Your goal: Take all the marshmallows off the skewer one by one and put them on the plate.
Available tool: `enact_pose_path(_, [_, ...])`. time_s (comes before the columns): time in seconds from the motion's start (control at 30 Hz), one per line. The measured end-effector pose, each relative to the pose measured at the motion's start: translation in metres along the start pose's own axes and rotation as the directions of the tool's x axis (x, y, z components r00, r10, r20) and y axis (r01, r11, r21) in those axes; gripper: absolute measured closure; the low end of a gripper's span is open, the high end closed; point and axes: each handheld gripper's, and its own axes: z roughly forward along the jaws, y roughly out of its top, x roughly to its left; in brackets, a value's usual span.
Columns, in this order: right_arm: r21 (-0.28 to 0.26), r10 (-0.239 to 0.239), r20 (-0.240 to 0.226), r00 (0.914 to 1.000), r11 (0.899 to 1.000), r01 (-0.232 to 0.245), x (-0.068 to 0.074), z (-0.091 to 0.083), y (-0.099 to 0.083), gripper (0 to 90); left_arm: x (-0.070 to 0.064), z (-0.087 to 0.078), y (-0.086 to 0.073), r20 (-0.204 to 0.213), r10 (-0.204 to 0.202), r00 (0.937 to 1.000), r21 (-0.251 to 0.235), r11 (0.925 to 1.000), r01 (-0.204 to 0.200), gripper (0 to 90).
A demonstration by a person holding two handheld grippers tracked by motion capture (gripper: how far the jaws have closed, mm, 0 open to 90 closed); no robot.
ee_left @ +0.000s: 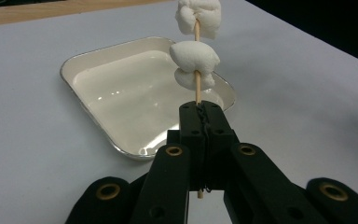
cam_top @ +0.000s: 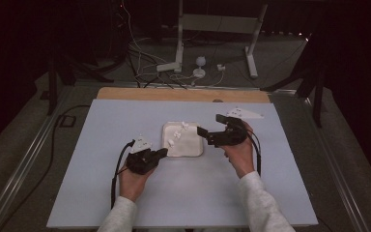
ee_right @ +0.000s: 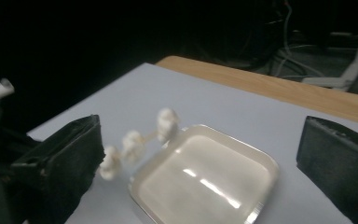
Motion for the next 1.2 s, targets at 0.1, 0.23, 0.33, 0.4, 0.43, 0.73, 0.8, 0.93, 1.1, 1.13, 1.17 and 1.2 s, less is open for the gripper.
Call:
enact_pose_path(0.1, [0.042,0.025,-0.032,0.9992,0.999,-0.023,0.003,0.015,0.003,10.4,0.000,0.000,0.000,0.005,0.002,1.0000,-0.003,1.0000,-0.002,90.0])
enact_pose_path(0.23, [0.094,0.057,-0.062,0.9965,0.994,-0.051,0.005,0.028,0.002,23.1,0.000,0.000,0.000,0.008,0.001,1.0000,-0.004,1.0000,-0.001,90.0])
enact_pose_path(0.33, [0.150,0.120,-0.035,0.9921,0.982,-0.114,0.004,0.039,0.002,31.3,-0.001,-0.001,0.000,0.017,0.004,0.9998,-0.015,0.9999,-0.003,90.0])
enact_pose_path(0.4, [0.156,0.192,-0.056,0.9799,0.971,-0.181,0.001,0.046,0.001,36.9,-0.001,-0.001,0.000,0.023,0.002,0.9997,-0.023,0.9997,-0.001,90.0])
enact_pose_path(0.43, [0.156,0.192,-0.056,0.9799,0.971,-0.181,0.001,0.046,0.001,36.9,-0.002,-0.001,0.000,0.026,0.003,0.9997,-0.027,0.9996,-0.003,90.0])
enact_pose_path(0.73, [0.241,0.391,-0.161,0.9062,0.906,-0.348,-0.007,0.061,-0.006,61.8,-0.004,0.001,-0.002,0.031,0.028,0.9991,-0.052,0.9983,-0.026,90.0])
enact_pose_path(0.8, [0.241,0.396,-0.166,0.9030,0.904,-0.352,-0.006,0.061,-0.005,70.9,-0.004,0.001,-0.003,0.029,0.038,0.9988,-0.047,0.9982,-0.037,90.0])
enact_pose_path(0.93, [0.241,0.384,-0.174,0.9070,0.910,-0.338,-0.005,0.058,-0.002,76.2,-0.001,0.000,-0.004,0.033,0.040,0.9986,-0.054,0.9978,-0.038,90.0])
enact_pose_path(1.1, [0.215,0.370,-0.168,0.9139,0.918,-0.332,-0.002,0.055,0.004,77.8,-0.002,0.000,-0.004,0.035,0.065,0.9973,-0.068,0.9957,-0.062,90.0])
enact_pose_path(1.13, [0.210,0.365,-0.166,0.9162,0.921,-0.328,-0.002,0.055,0.005,77.9,-0.002,-0.001,-0.004,0.035,0.064,0.9973,-0.071,0.9956,-0.061,90.0])
enact_pose_path(1.17, [0.204,0.363,-0.167,0.9168,0.922,-0.328,-0.002,0.054,0.005,78.0,-0.001,-0.002,-0.004,0.036,0.068,0.9970,-0.070,0.9954,-0.065,90.0])
enact_pose_path(1.2, [0.202,0.360,-0.165,0.9180,0.923,-0.326,-0.002,0.054,0.006,78.1,-0.001,-0.003,-0.004,0.032,0.075,0.9967,-0.071,0.9948,-0.072,90.0])
